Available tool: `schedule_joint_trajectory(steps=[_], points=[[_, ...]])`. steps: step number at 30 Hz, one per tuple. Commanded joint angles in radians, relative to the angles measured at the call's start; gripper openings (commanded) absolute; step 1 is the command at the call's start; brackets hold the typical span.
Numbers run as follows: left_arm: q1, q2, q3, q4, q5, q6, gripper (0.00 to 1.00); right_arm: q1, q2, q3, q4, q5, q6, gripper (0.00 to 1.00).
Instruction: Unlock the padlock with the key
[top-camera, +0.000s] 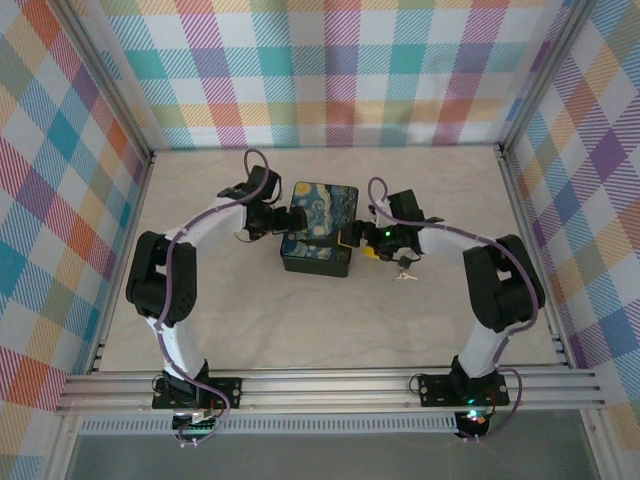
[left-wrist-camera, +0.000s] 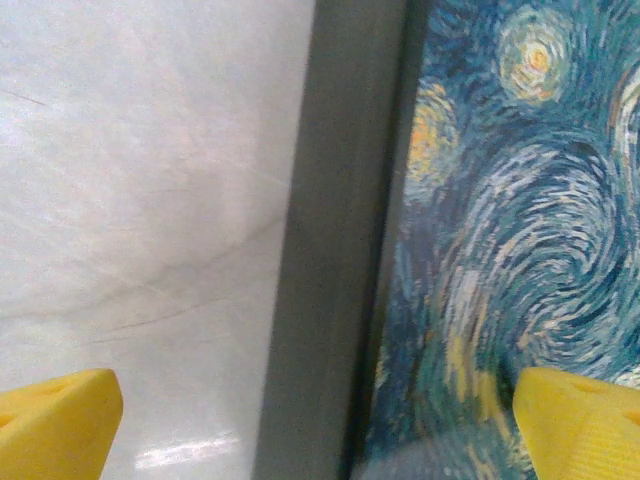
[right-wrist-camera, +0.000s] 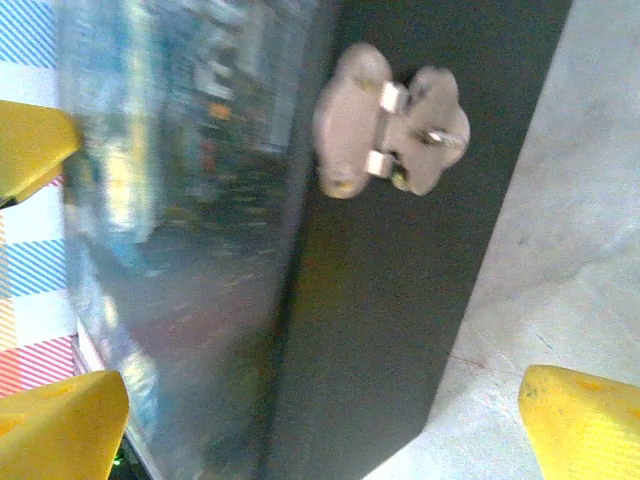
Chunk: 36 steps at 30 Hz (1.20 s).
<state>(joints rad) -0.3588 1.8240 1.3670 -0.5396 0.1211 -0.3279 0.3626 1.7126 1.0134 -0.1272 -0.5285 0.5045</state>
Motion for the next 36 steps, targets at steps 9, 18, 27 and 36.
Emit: schedule_joint_trajectory(steps=[9,18,27,36], points=[[0.095,-0.421,-0.487,0.531,-0.468,0.294,1.0,-0.223,-0.43,-0.33,0.236,0.559,-0.349,1.0],[0.214,-0.489,-0.815,0.852,-0.502,0.287,1.0,-0.3,-0.354,-0.434,0.492,0.638,-0.442,1.0],[0.256,-0.409,-0.912,1.147,-0.434,0.327,1.0,-0.341,-0.172,-0.612,0.98,0.582,-0.481,1.0],[0.256,-0.257,-0.956,1.376,-0.321,0.354,1.0,-0.344,-0.171,-0.611,0.984,0.577,-0.48,0.99]])
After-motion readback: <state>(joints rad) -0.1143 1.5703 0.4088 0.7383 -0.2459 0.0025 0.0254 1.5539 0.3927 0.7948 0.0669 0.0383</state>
